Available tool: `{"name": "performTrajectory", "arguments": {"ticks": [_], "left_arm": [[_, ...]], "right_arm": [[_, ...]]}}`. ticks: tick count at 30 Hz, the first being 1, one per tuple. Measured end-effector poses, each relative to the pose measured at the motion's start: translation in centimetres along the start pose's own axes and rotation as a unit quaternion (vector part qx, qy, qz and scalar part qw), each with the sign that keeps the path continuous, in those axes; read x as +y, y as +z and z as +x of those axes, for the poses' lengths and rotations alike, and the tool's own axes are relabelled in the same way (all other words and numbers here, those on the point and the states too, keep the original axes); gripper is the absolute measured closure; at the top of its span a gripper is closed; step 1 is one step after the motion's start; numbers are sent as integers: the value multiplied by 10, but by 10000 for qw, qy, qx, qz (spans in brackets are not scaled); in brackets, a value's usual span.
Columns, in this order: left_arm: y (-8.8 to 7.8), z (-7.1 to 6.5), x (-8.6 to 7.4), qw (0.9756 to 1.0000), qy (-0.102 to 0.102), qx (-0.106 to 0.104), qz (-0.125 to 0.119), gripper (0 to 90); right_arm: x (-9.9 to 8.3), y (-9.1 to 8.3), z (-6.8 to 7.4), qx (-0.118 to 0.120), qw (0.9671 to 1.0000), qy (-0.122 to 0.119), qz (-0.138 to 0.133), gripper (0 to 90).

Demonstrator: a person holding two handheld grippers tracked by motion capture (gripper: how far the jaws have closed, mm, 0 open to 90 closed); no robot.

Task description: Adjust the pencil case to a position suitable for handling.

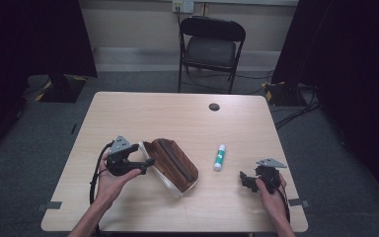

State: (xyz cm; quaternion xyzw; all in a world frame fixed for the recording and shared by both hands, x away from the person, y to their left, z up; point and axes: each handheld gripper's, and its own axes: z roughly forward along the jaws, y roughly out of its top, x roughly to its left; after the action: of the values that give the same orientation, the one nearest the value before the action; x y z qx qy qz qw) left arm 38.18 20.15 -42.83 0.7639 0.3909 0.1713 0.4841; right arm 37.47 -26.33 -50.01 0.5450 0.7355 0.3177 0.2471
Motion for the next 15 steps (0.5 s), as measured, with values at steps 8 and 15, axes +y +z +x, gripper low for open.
{"name": "performTrajectory", "arguments": {"ticks": [8, 15], "left_arm": [[7, 5, 3, 9998, 119, 19, 131, 291], [13, 24, 9, 9994, 220, -128, 231, 477]], "right_arm": [[0, 0, 0, 1, 10000, -1, 0, 130], [0, 0, 0, 0, 10000, 0, 0, 131]]}}
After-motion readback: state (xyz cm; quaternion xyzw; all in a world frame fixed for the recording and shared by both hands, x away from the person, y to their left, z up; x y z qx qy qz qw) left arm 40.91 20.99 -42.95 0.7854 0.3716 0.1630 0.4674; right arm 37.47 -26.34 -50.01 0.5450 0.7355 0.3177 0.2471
